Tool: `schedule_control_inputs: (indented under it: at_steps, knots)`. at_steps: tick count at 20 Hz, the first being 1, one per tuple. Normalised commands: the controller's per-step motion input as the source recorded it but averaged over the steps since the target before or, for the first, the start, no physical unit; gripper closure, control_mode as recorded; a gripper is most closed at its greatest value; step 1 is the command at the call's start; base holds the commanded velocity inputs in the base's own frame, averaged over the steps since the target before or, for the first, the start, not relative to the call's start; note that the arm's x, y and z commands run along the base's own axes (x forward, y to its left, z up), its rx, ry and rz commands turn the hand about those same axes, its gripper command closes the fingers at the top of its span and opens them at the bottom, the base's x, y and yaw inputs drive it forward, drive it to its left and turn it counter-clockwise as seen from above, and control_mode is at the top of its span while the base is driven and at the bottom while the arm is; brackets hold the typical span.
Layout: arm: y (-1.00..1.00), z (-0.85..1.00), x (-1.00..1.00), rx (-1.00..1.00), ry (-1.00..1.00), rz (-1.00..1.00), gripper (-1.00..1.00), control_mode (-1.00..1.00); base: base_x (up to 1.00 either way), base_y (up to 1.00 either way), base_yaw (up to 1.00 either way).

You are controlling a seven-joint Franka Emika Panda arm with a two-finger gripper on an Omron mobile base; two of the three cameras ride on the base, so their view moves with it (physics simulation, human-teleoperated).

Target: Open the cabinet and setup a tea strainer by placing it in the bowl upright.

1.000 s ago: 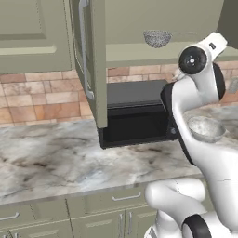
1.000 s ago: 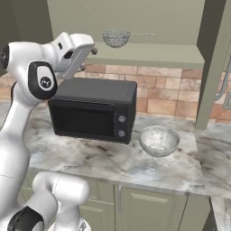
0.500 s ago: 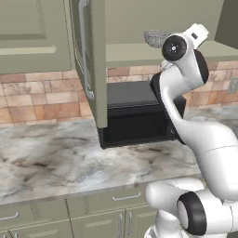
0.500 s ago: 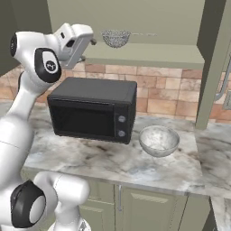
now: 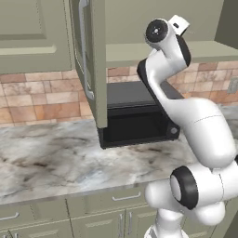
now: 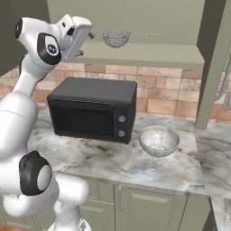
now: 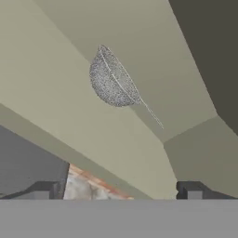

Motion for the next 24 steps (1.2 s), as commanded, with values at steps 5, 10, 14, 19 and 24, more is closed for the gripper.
schedule_control_inputs:
  at_steps: [5,10,14,19,24]
  knots:
    - [0.03,-0.02,0.58,-0.04,0.06,0.08,-1.00,-1.00,0.00,0.00,0.00]
    - [0.00,-0.04,0.61,-0.02,0.07,0.10,-1.00,-1.00,0.00,0.00,0.00]
    - [0.00,0.00,0.48,-0.03,0.12,0.03,-1.00,-1.00,0.00,0.00,0.00]
    - [0.00,0.00,0.37,-0.04,0.11,0.00,-1.00,-1.00,0.00,0.00,0.00]
    - [0.00,0.00,0.33,-0.03,0.06,0.00,-1.00,-1.00,0.00,0.00,0.00]
